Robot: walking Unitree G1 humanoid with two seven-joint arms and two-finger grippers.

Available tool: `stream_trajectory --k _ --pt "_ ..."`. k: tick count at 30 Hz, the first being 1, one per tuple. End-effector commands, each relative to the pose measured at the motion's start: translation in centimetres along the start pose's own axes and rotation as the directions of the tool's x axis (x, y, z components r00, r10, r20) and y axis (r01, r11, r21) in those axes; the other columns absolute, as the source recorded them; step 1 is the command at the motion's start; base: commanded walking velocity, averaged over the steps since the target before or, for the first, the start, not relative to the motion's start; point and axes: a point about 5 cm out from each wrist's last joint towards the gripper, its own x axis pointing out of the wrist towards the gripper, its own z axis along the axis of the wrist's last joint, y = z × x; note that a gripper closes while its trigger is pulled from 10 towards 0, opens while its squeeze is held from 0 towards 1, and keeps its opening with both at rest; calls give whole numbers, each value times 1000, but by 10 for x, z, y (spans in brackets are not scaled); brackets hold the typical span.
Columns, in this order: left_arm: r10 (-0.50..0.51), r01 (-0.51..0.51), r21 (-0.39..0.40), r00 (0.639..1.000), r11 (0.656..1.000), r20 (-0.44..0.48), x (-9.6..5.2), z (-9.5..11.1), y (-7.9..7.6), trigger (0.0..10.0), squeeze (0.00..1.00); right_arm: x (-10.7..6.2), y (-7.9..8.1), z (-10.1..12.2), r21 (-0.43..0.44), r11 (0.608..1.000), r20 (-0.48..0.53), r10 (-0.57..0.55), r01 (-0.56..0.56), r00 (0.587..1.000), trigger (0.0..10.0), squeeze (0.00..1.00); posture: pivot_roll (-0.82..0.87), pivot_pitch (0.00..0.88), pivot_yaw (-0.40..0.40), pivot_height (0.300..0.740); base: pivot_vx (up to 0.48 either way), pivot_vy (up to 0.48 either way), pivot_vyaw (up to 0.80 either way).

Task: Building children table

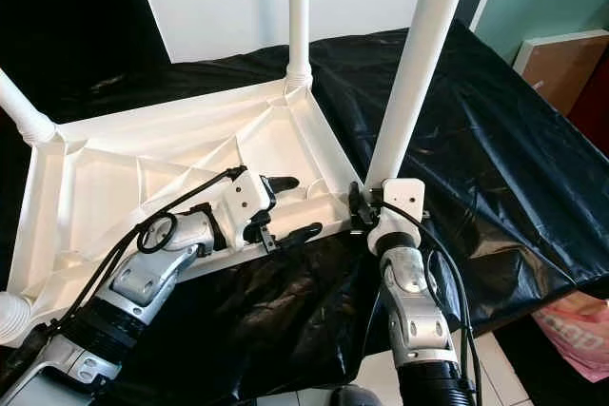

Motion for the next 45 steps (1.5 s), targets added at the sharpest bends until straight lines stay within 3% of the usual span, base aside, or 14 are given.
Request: stream_trajectory --k 1,2,3,4,21,22,23,24,26,27,37,38,39,45 --pt "-72 72 10 997 997 -6 1 -1 -4 10000 0 -2 -5 4 7 998 28 61 -62 998 10000 1000 -59 36 5 740 0 0 0" --pt "-72 72 10 997 997 -6 1 -1 -4 10000 0 -2 -5 4 7 998 28 61 -62 998 10000 1000 -59 36 5 740 0 0 0" --pt "-73 73 9 997 997 -4 1 -1 -4 10000 0 -3 -8 8 -11 987 37 158 -158 987 10000 757 -58 40 3 740 0 0 0" --pt "-76 76 3 997 997 -4 1 -2 -5 10000 0 -3 -9 9 -27 980 39 199 -198 979 10000 0 -57 45 2 740 0 0 0" --pt "-101 101 -20 995 995 -10 1 -6 -15 10000 0 18 -25 17 -112 846 -30 522 -522 852 10000 0 -52 69 2 740 0 0 0" --pt "-102 102 -17 995 995 -9 1 -6 -15 10000 0 21 -25 16 -113 835 -40 537 -538 843 6353 0 -49 68 1 740 0 0 0" --pt "-102 102 -17 995 995 -9 1 -6 -15 10000 0 21 -25 16 -113 835 -40 537 -538 843 6353 0 -49 68 1 740 0 0 0" --pt "-100 100 -14 995 995 -8 1 -5 -14 10000 0 23 -24 15 -115 824 -51 552 -554 832 1686 0 -43 69 -1 740 0 0 0" --pt "-98 98 -12 995 995 -8 1 -5 -13 10000 0 25 -24 15 -117 818 -57 561 -564 826 1686 0 -43 69 -1 740 0 0 0" --pt "-96 96 -11 995 995 -7 1 -4 -13 10000 0 25 -23 14 -120 811 -61 570 -573 819 0 0 -34 70 -4 740 0 0 0" --pt "-84 84 -14 996 996 -16 -4 -5 -14 10000 0 22 -27 5 -99 809 -86 573 -579 815 0 0 -25 76 -4 740 0 0 0" --pt "-84 84 -14 996 996 -17 -4 -5 -14 10000 0 22 -28 3 -93 816 -88 564 -570 821 549 0 -24 76 -5 740 0 0 0" --pt "-87 87 -13 996 996 -18 -4 -6 -15 10000 0 22 -29 3 -73 834 -79 542 -547 837 10000 0 -26 76 -7 740 0 0 0" --pt "-89 88 -13 996 996 -20 -3 -7 -14 10000 0 22 -28 -2 -61 911 -76 402 -407 912 10000 0 -34 64 -15 740 0 0 0"
